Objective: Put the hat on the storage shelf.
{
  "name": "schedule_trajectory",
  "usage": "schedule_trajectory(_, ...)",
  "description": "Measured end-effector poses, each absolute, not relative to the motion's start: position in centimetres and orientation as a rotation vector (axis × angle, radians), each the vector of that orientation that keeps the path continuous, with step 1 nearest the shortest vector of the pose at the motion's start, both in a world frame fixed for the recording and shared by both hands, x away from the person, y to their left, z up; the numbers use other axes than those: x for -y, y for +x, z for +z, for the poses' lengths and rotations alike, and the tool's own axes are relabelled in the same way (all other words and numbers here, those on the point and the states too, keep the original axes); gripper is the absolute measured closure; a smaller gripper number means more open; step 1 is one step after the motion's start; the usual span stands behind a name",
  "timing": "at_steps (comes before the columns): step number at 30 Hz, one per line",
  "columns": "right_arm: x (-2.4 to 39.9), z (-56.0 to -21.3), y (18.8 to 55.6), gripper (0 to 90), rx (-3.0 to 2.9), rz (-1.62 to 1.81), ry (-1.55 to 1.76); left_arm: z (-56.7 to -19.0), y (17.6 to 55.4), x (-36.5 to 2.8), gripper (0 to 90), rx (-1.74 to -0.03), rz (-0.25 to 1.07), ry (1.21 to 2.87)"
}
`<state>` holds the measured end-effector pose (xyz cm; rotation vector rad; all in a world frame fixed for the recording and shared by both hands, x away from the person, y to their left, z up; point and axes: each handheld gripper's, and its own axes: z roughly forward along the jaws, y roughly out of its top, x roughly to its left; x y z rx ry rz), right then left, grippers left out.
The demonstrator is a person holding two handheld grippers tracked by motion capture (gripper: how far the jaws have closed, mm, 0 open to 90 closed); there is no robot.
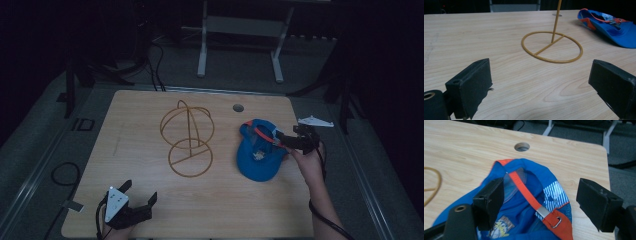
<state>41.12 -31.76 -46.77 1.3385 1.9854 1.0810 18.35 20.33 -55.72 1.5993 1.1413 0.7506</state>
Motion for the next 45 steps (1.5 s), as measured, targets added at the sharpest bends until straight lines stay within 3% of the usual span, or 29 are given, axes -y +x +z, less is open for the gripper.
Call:
schedule_trajectory(11,31.8,-50.6,45.3,24.4,-1.992,0.940,1.475,-55.8,18.3,-20.4,6.7,-1.142,0.742,1.613)
schedule_trajectory(25,31.1,-53.2,47.8,24.9,-2.001,0.854,1.567,-56.0,18.2,-20.3,6.8,-1.140,0.708,1.619)
schedule_trajectory(32,31.1,-54.5,48.5,33.3,-2.056,0.785,1.584,-56.0,18.2,-20.3,6.8,-1.154,0.711,1.610)
schedule_trajectory(35,31.1,-55.0,48.5,44.8,-2.094,0.769,1.551,-56.0,18.2,-20.2,6.8,-1.148,0.707,1.618)
schedule_trajectory(36,31.0,-54.9,48.5,55.7,-2.104,0.769,1.537,-56.0,18.2,-20.1,6.8,-1.146,0.704,1.622)
schedule_trajectory(38,30.9,-54.8,48.5,60.0,-2.117,0.762,1.523,-56.0,18.3,-20.0,6.8,-1.141,0.704,1.628)
schedule_trajectory(40,30.4,-54.6,48.3,78.3,-2.150,0.719,1.470,-56.0,18.2,-19.9,6.8,-1.135,0.701,1.637)
schedule_trajectory(41,30.2,-54.5,48.3,82.5,-2.159,0.706,1.459,-56.0,18.2,-19.9,6.8,-1.136,0.704,1.637)
schedule_trajectory(45,29.8,-54.5,48.2,85.6,-2.167,0.686,1.437,-56.0,18.1,-19.9,7.8,-1.137,0.700,1.636)
